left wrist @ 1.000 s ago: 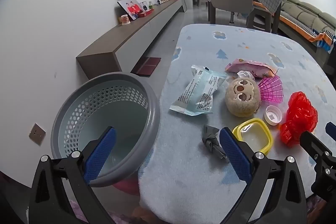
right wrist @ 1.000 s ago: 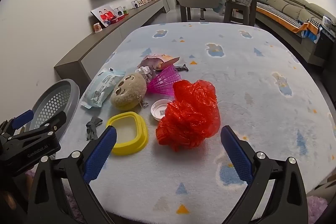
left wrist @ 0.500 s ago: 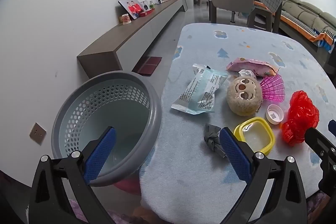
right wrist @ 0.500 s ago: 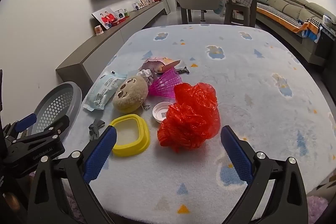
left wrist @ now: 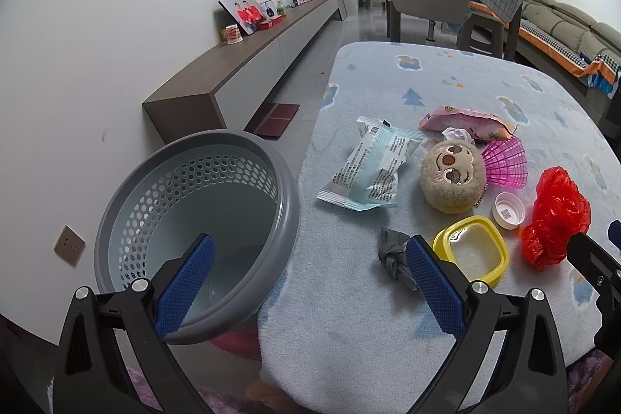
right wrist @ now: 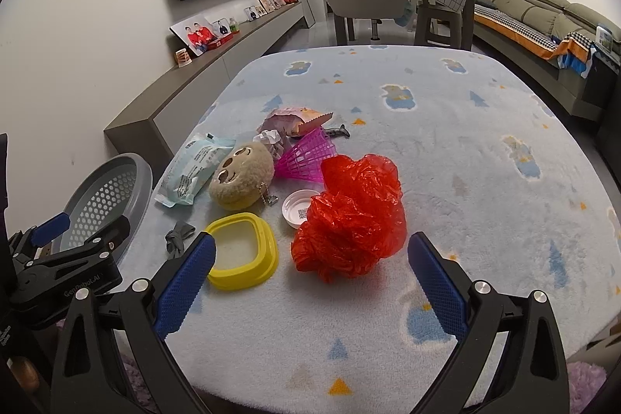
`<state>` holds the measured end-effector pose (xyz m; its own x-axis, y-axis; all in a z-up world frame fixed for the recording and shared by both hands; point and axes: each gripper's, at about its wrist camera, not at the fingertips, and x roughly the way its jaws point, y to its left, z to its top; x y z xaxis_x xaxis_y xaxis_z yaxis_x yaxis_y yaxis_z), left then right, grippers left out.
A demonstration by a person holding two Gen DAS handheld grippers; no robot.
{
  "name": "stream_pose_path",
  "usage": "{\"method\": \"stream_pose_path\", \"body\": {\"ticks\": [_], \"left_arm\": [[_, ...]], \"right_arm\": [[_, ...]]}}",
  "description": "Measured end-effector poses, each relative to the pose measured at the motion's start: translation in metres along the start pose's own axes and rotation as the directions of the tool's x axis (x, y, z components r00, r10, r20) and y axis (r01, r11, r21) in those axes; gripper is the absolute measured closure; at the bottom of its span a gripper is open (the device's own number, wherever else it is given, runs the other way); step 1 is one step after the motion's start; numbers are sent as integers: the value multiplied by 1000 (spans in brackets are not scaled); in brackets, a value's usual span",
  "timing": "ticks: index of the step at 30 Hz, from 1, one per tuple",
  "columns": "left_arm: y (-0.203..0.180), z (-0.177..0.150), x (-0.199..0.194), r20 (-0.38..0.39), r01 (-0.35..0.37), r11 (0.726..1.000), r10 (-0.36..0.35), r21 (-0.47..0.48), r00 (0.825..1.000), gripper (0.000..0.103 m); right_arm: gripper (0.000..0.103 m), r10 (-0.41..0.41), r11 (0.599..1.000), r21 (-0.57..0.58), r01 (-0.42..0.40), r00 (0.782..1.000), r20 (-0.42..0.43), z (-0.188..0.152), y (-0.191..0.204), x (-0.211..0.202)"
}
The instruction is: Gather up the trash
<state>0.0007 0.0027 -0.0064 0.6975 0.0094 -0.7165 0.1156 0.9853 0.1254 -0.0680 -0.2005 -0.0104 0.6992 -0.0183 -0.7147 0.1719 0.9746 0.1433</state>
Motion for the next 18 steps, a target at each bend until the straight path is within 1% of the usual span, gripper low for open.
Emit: {"method": "stream_pose_path", "body": {"ticks": [18], "left_arm": [[1, 0, 1, 1, -1, 1000, 1, -1, 1000, 6]], "right_arm": [[8, 1, 1000, 5, -1, 1000, 4, 1, -2, -1]]}}
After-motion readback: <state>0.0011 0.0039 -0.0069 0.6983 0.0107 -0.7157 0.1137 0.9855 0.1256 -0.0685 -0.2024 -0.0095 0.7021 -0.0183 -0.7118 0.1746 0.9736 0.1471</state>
